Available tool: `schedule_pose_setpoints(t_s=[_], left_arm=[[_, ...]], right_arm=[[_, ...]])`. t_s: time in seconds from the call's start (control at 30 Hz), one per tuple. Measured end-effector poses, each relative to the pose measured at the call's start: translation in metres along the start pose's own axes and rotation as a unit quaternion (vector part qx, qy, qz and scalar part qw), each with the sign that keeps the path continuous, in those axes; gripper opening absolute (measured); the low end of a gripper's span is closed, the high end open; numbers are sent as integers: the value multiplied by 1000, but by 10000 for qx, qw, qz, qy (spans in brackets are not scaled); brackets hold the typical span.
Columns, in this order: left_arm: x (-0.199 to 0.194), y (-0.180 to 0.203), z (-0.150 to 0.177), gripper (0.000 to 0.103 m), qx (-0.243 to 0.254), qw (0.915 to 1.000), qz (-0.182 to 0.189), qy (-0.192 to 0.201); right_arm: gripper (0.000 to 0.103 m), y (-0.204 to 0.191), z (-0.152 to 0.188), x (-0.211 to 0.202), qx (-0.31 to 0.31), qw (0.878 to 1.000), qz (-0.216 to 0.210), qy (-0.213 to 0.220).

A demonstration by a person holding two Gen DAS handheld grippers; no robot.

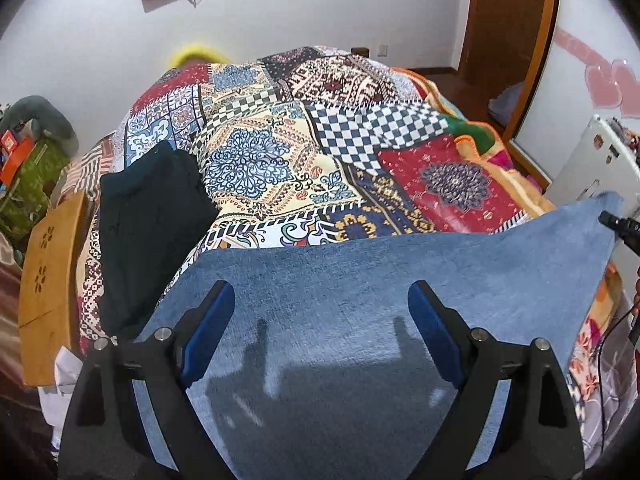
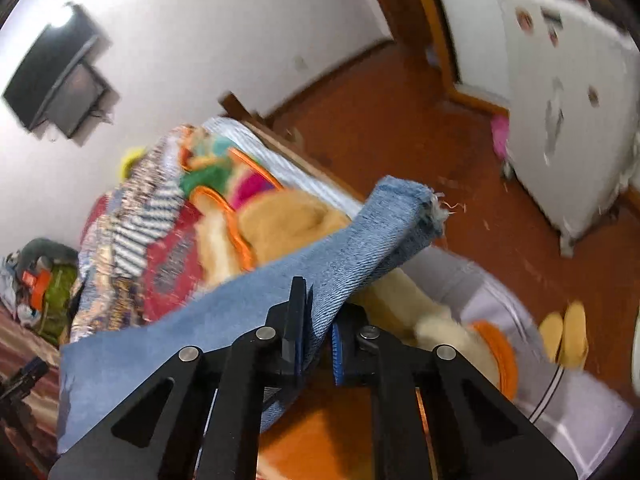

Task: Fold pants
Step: 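Grasp the frayed hem with the right tool and lay it down, then release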

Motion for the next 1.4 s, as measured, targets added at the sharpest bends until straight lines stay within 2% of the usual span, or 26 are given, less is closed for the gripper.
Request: schedule_pose_setpoints(t_s=[0.2,0.37,0.57,0.73,0.9,1.03,1.13,1.2,1.23,1.27,1.33,1.4], left_arm=[[-20,-10,3,89,-244,9994,-17,249],[-41,-25,13,89,-426,9979,-145,467],[-64,-46,32,89,-736,9947,-175,691],[-71,-62,52,89,-1056,9916,-136,736],[-71,-74,73,89,-1324,9887,-112,693],[-68,-82,85,89,-1552,9860,-41,616],[-63,-83,89,89,-1634,9850,10,546],[-59,-82,88,89,-1655,9849,43,509],[-57,-81,87,89,-1653,9850,69,488],[-56,-79,84,89,-1639,9853,96,472],[-54,-74,78,89,-1582,9862,132,461],[-53,-67,70,89,-1451,9881,148,482]], right_arm=[[7,-71,-10,-45,-611,9946,-750,363],[7,-147,6,-75,-1328,9791,-1476,434],[7,-226,54,-76,-2139,9550,-2053,75],[7,-272,116,-47,-2777,9322,-2249,-580],[7,-283,184,-12,-3204,9089,-2177,-1545],[9,-278,230,13,-3667,8851,-1875,-2168],[12,-270,251,26,-3851,8741,-1571,-2509],[17,-269,255,26,-3909,8706,-1526,-2569],[23,-270,255,23,-3952,8673,-1558,-2595],[34,-271,256,19,-3970,8623,-1616,-2698],[45,-270,257,11,-3956,8552,-1784,-2833],[45,-270,256,1,-4035,8527,-1837,-2763]])
Point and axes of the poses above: each gripper's, at about its wrist camera, not at the fingertips, and x roughly the way its jaws point, y to its right, z to its underside, the point moved 4 cm from there along x, roughly the way its jaws point, and after that the axes turned 15 degrees about x, right-handed, at the moved point
